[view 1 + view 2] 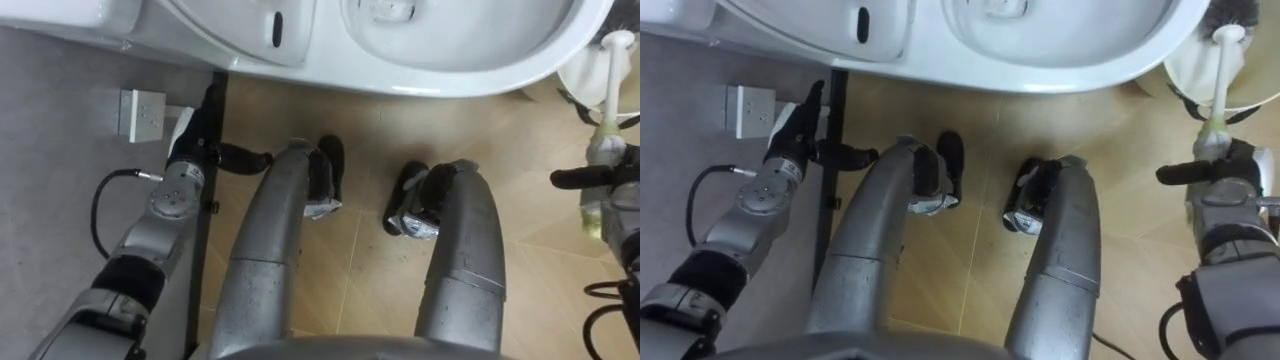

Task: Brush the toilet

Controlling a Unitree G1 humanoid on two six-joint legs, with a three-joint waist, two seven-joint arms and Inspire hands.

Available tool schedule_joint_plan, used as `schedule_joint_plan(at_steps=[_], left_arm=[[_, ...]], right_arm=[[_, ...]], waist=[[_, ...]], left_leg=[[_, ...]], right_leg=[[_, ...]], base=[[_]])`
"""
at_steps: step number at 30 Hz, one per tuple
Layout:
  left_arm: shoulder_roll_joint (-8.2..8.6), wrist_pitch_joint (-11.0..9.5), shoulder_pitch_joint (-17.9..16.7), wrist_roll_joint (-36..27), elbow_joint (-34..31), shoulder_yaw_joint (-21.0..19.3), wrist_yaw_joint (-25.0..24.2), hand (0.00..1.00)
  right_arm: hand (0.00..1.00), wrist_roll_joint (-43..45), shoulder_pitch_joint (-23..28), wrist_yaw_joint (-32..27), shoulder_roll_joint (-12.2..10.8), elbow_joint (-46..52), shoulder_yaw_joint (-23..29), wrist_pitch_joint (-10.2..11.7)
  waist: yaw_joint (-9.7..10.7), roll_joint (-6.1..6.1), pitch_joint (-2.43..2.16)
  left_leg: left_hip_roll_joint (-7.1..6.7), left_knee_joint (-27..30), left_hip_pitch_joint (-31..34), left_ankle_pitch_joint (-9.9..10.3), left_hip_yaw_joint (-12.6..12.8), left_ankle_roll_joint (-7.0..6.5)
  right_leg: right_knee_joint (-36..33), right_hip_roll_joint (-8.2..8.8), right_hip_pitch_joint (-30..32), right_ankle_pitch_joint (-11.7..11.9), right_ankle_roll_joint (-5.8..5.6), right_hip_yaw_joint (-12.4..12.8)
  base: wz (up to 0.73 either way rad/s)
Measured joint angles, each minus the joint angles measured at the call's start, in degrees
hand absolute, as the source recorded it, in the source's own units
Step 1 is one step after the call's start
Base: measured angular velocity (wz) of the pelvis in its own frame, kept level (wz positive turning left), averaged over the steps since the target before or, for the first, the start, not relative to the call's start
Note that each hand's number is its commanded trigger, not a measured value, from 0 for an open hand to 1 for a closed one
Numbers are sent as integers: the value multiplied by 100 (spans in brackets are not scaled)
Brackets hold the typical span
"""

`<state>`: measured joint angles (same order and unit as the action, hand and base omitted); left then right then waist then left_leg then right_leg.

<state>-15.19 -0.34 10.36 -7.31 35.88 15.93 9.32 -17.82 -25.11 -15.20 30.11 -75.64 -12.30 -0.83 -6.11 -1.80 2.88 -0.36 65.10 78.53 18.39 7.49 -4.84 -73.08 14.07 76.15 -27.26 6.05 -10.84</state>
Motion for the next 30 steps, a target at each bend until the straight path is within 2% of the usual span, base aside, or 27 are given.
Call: schedule_joint_plan(at_steps=[16,19,25,27,30], left_arm=[[-26,0,-20,-2,-2,5,-144,0],[-26,3,-109,0,-44,5,-151,0],[-8,3,-509,-4,-163,5,-212,0],[-11,2,-624,-4,-163,2,-219,0],[-12,-3,-780,2,-167,-9,-248,0]], right_arm=[[100,-628,217,47,5,-2,-27,20],[100,-671,296,104,4,-40,-36,22],[100,-1032,686,229,-67,-46,-220,-63],[100,-1128,835,285,-131,-57,-216,-77],[100,-1284,928,292,-245,-59,-202,-100]], waist=[[0,-59,-4],[-23,-86,-9],[-19,-100,-8],[-1,-101,-9],[11,-87,-22]], left_leg=[[-11,181,17,85,21,-73],[-19,240,-23,114,23,-101],[-36,116,-554,172,20,-132],[-22,-117,-919,153,0,-120],[29,-415,-1385,147,5,-111]], right_leg=[[-135,47,-5,-42,-59,21],[-183,63,-57,-60,-83,28],[-5,61,-615,-91,-170,11],[281,-2,-998,-41,-244,-31],[668,-119,-1474,62,-297,-46]], base=[[0],[0],[-3],[-9],[-20]])
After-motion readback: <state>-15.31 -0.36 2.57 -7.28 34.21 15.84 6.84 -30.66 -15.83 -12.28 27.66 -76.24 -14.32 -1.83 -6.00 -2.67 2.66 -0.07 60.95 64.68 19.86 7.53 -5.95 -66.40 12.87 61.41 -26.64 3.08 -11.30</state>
